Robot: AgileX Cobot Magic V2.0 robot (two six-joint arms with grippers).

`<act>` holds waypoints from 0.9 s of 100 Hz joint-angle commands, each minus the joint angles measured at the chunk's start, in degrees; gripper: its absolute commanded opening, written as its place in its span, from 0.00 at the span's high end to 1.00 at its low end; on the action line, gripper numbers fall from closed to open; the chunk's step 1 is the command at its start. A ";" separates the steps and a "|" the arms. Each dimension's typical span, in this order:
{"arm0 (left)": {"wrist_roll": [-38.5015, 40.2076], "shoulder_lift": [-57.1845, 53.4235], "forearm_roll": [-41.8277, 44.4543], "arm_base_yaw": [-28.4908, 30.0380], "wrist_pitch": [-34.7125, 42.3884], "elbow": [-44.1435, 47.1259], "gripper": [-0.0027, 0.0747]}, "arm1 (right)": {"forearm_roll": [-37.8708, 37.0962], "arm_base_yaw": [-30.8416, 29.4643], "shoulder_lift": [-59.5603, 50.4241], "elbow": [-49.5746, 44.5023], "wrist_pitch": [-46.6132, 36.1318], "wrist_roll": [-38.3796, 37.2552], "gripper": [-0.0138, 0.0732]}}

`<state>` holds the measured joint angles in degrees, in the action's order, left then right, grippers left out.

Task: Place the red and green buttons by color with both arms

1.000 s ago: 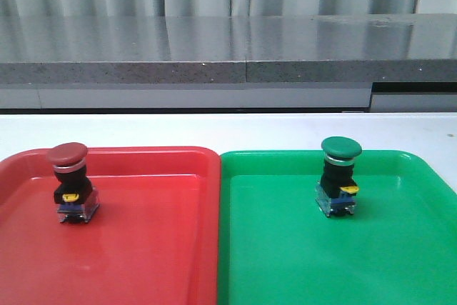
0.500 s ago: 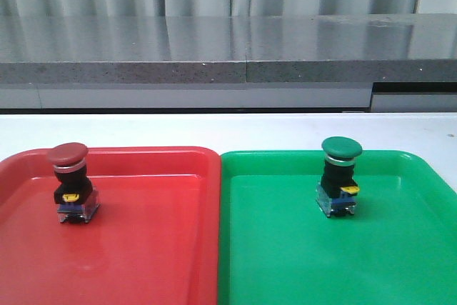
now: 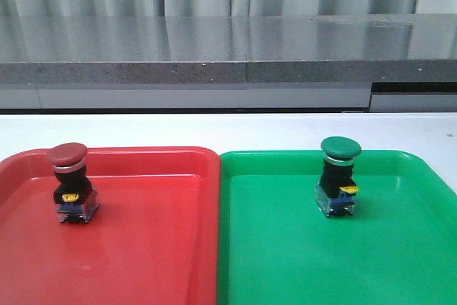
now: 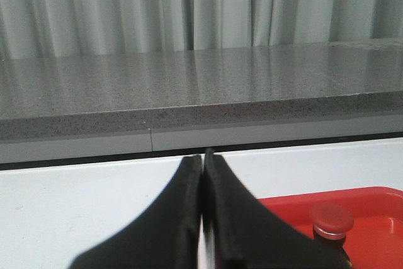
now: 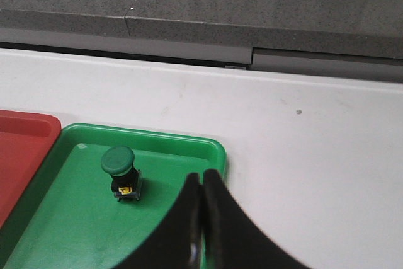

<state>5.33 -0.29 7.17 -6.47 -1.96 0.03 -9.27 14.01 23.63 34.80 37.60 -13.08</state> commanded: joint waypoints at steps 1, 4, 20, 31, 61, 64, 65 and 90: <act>0.36 -1.75 -0.05 0.09 4.87 2.42 0.99 | -1.43 -0.43 -0.84 -0.31 -6.53 1.59 0.97; 0.36 -1.75 -0.05 0.09 4.87 2.42 0.99 | -1.43 -0.43 -1.47 -1.38 -7.18 1.82 0.97; 0.36 -1.75 -0.05 0.09 4.87 2.42 0.99 | -1.43 -0.43 -6.36 -6.96 -10.71 1.91 0.97; 0.36 -1.75 -0.05 0.09 4.87 2.42 0.99 | -1.43 -0.59 -10.72 -11.11 -13.27 1.95 0.97; 0.36 -1.75 -0.05 0.09 4.87 2.42 0.99 | 0.57 -6.59 -23.41 -20.74 -17.66 1.95 0.97; 0.36 -1.75 -0.05 0.09 4.87 2.42 0.99 | 1.20 -7.47 -24.59 -21.36 -17.72 1.95 0.97; 0.36 -1.75 -0.05 0.09 4.87 2.42 0.99 | 1.32 -7.70 -24.87 -21.64 -17.72 1.97 0.97; 0.36 -1.75 -0.05 0.09 4.87 2.42 0.99 | 13.24 -13.87 -25.22 -25.16 -22.23 16.13 0.97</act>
<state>5.33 -0.29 7.17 -6.47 -1.96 0.03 -0.86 1.60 -0.66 9.35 22.56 -3.68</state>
